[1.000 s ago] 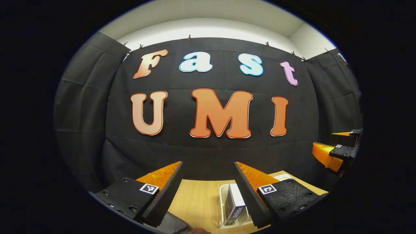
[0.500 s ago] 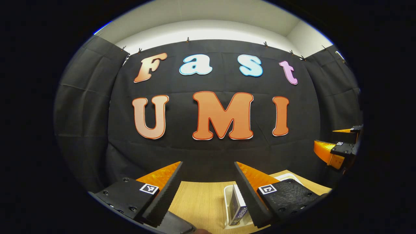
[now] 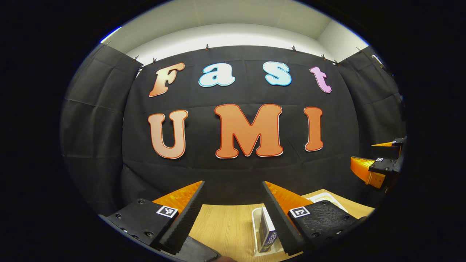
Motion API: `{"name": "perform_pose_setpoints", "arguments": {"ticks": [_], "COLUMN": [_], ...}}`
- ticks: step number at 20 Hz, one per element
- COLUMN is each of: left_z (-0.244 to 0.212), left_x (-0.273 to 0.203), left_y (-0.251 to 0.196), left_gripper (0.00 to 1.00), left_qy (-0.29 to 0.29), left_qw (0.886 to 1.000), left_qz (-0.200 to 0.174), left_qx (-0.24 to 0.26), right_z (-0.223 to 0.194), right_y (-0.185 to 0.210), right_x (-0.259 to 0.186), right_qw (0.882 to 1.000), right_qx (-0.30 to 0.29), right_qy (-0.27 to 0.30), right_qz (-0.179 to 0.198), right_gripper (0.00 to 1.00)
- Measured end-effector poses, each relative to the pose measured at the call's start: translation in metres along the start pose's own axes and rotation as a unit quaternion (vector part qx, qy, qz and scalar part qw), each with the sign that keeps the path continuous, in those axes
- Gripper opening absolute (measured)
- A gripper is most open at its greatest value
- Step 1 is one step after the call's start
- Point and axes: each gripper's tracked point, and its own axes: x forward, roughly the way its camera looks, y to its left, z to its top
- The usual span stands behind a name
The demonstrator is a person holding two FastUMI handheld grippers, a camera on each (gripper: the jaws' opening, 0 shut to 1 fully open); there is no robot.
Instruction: Open the schoolbag, grab two books from the bookshelf and put them into the schoolbag.
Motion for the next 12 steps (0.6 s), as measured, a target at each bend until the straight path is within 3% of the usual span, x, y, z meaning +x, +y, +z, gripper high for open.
{"name": "perform_pose_setpoints", "arguments": {"ticks": [7,12], "left_z": [-0.039,-0.087], "left_x": [-0.003,-0.016], "left_y": [-0.003,0.009], "left_gripper": [0.95,0.95], "left_qy": [0.041,0.089], "left_qw": [0.998,0.990], "left_qz": [0.009,0.035], "left_qx": [0.038,0.107], "right_z": [-0.011,-0.018], "right_y": [-0.012,-0.025], "right_x": [0.003,0.014], "right_qw": [1.000,1.000], "right_qx": [0.006,0.007], "right_qy": [0.009,0.010], "right_qz": [0.002,0.006], "right_gripper": [0.98,0.98]}}
